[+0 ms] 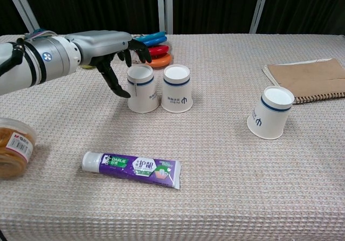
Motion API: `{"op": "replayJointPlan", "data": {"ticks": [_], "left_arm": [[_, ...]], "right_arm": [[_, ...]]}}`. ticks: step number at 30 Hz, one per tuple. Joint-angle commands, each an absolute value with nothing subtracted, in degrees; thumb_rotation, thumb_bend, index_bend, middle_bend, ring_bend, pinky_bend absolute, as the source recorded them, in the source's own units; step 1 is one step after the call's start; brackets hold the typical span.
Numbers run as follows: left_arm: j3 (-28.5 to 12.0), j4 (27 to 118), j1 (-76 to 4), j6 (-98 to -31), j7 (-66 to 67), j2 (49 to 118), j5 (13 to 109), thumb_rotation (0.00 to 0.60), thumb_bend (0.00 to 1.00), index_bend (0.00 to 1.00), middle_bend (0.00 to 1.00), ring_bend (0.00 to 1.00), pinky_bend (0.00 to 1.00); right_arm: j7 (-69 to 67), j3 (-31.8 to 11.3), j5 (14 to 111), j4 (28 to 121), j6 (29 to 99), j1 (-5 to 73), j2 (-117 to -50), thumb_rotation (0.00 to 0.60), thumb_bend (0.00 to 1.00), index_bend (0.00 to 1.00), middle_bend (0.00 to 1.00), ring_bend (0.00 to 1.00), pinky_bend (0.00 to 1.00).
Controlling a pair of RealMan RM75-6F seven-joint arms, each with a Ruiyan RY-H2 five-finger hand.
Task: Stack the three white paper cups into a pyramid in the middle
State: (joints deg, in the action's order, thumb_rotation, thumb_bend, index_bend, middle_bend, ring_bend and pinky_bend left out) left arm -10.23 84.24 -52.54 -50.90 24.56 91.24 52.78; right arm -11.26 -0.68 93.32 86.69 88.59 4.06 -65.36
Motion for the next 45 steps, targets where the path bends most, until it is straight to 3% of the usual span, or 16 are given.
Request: {"op": "replayJointPlan", "data": {"ticks": [1,8,10,14,20,29,40,45], "left_arm": [[-10.3,88.5,-51.2,-53.4,25.1,88.0,52.5,0.600,0.10,0.18,0.13,0.21,0.22],[-9.5,97.2,-44.9,-61.4,21.8,79.1,56.5,0.600,0.09,0.18,0.12,0.19,0.21],[-8.7,99.1,-42.7,-63.6,20.5,76.7,58.3,0.600,0.09,0.18,0.12,0.19,0.21],[-6.9,101.5,-38.9,-66.2,17.9,72.7,60.9,0.600,0.09,0.18,0.12,0.19,0.21],[-4.2,103.4,-34.5,-68.6,15.4,68.9,64.4,0.600,0.09,0.18,0.12,0.19,0.21],[-2.0,103.8,-30.0,-70.7,12.7,66.6,68.5,0.600,0.09,0.18,0.12,0.19,0.21],[-2.8,103.5,-27.4,-71.5,10.2,65.3,70.3,0.600,0.09,0.18,0.12,0.19,0.21],[-2.9,103.6,-26.0,-72.6,9.3,64.6,71.5,0.600,0.09,0.18,0.12,0.19,0.21]], "right_arm": [[-9.6,0.0,94.5,87.6,86.7,5.1,-64.9,0.600,0.32,0.05,0.14,0.00,0.02],[-2.2,0.6,95.8,92.7,76.2,11.1,-64.8,0.600,0.13,0.05,0.16,0.00,0.03],[0.1,-0.3,94.4,94.1,72.0,13.6,-65.3,0.600,0.14,0.05,0.16,0.00,0.03],[2.9,-2.5,91.3,95.2,64.9,18.5,-66.9,0.600,0.28,0.05,0.17,0.00,0.04],[7.8,-4.6,88.1,94.7,56.9,24.7,-70.6,0.600,0.30,0.07,0.18,0.00,0.05],[16.1,-5.4,83.5,95.0,53.4,28.1,-73.7,0.600,0.30,0.08,0.19,0.00,0.05],[18.9,-4.8,82.3,92.3,52.2,30.9,-77.0,0.600,0.38,0.28,0.30,0.06,0.08],[19.0,-4.7,84.6,92.0,56.0,30.5,-77.2,0.600,0.47,0.47,0.46,0.19,0.14]]}}
